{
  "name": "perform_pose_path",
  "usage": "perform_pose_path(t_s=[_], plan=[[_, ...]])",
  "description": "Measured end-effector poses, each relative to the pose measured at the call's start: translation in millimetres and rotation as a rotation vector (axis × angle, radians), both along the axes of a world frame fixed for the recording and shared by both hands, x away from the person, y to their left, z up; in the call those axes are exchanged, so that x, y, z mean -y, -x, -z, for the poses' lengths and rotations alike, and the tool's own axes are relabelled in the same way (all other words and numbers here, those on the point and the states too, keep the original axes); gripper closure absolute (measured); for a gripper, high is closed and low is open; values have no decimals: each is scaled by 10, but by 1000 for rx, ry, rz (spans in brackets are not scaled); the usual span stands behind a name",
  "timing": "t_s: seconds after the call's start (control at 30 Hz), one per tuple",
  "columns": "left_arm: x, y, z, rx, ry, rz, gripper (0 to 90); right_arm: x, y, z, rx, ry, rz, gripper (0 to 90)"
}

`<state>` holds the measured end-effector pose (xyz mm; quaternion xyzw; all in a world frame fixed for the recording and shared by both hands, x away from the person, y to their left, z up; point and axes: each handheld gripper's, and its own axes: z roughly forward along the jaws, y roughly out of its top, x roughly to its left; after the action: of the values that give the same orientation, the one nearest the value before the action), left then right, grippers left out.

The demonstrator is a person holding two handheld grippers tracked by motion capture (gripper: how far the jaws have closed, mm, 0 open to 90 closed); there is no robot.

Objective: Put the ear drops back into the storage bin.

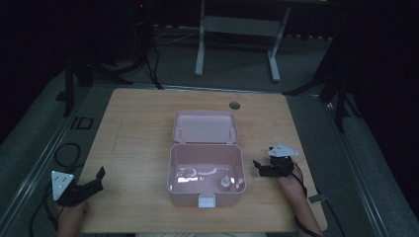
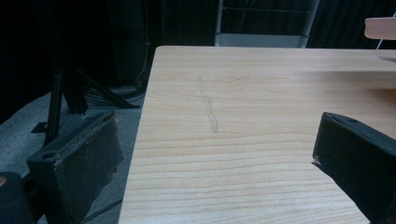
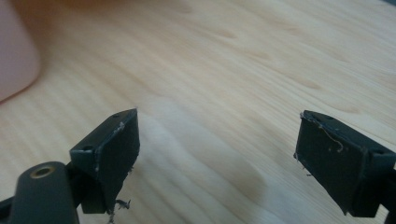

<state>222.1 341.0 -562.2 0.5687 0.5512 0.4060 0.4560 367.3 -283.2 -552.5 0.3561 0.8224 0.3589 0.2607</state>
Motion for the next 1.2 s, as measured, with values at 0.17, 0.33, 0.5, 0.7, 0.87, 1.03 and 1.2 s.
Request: perform_pose_path(t_s=[0.17,0.33,0.5,0.7,0.87,1.03,1.2], plan=[[0,1,0,2,0,0,14,106,37,-13,25,-55,109,132],[-1,2,0,2,1,1,14,194,76,-31,20,-93,166,133],[-1,2,0,2,1,2,14,280,105,-37,14,-143,192,133],[0,2,0,2,0,2,14,374,152,-50,56,-188,261,132],[0,2,0,2,0,3,14,494,156,-42,57,-255,333,136],[-1,2,0,3,2,3,14,556,166,-27,52,-286,353,136],[-3,4,1,4,3,4,14,564,173,-17,48,-281,338,136]])
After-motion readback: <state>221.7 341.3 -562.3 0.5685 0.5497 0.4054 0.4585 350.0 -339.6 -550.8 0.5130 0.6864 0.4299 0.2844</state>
